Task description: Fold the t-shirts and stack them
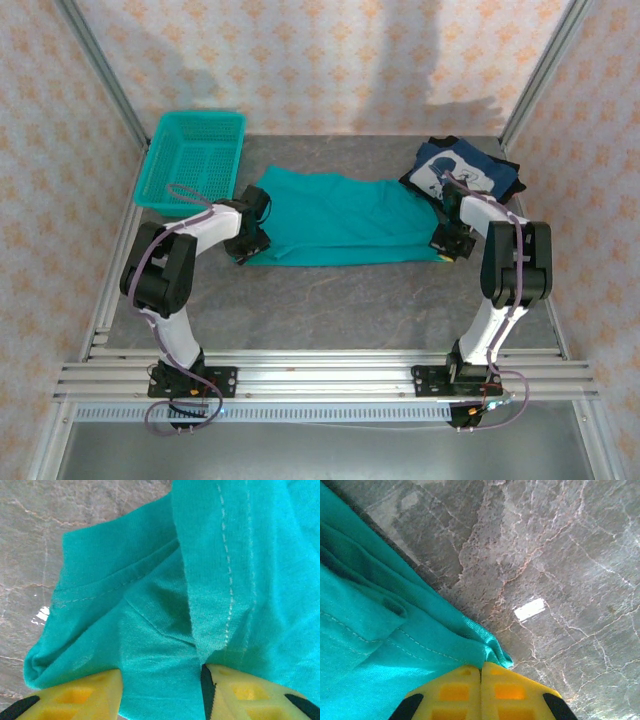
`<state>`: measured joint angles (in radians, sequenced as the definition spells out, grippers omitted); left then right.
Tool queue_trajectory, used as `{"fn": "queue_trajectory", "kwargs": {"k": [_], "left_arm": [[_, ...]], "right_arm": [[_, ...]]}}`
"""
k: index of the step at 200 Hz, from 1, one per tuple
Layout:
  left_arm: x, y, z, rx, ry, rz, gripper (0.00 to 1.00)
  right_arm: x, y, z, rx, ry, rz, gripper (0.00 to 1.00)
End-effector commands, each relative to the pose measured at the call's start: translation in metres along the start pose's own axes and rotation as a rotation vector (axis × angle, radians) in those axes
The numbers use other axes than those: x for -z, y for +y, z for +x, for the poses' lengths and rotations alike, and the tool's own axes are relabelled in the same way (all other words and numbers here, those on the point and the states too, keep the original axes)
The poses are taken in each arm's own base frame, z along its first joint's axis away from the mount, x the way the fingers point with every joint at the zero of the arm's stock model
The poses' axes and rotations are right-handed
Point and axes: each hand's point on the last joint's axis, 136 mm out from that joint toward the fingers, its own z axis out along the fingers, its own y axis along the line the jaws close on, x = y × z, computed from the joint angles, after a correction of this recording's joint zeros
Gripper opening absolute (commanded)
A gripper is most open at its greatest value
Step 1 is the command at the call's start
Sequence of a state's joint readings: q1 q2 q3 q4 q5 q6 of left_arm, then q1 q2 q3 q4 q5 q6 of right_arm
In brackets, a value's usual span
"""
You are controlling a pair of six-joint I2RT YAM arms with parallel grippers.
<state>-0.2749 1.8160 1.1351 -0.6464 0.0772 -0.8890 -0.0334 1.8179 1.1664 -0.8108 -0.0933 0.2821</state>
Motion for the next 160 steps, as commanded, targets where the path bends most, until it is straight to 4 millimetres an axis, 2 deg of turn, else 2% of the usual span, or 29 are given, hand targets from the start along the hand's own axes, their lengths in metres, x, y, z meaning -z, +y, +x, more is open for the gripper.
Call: {"fn": "queue_trajectory", "kwargs": {"k": [1, 27, 53, 77, 103, 119, 139, 160], "left_arm": [[0.008, 0.009, 0.0, -0.003, -0.025, -0.012, 0.49], [0.039, -0.005, 0.005, -0.032, -0.034, 0.047, 0.56], [0.073, -0.008, 0.01, -0.031, -0.06, 0.102, 0.59], [0.085, -0.022, 0.021, -0.022, -0.032, 0.183, 0.61], [0.071, -0.038, 0.037, -0.011, 0.042, 0.216, 0.6], [0.061, -0.052, 0.045, 0.018, 0.086, 0.257, 0.59], [0.05, -0.063, 0.052, 0.015, 0.118, 0.241, 0.58], [0.034, -0.066, 0.056, 0.014, 0.138, 0.2, 0.53]], "right_arm": [[0.007, -0.02, 0.001, 0.007, -0.032, 0.078, 0.05], [0.016, -0.015, 0.009, 0.003, -0.009, 0.031, 0.25], [0.038, -0.005, 0.015, -0.009, -0.015, -0.066, 0.38], [0.06, 0.009, 0.021, 0.012, -0.019, -0.18, 0.49], [0.084, 0.028, 0.023, 0.087, -0.048, -0.325, 0.68], [0.095, 0.035, 0.023, 0.133, -0.083, -0.38, 0.76], [0.101, 0.039, 0.025, 0.169, -0.087, -0.413, 0.78], [0.104, 0.043, 0.028, 0.178, -0.088, -0.444, 0.79]]}}
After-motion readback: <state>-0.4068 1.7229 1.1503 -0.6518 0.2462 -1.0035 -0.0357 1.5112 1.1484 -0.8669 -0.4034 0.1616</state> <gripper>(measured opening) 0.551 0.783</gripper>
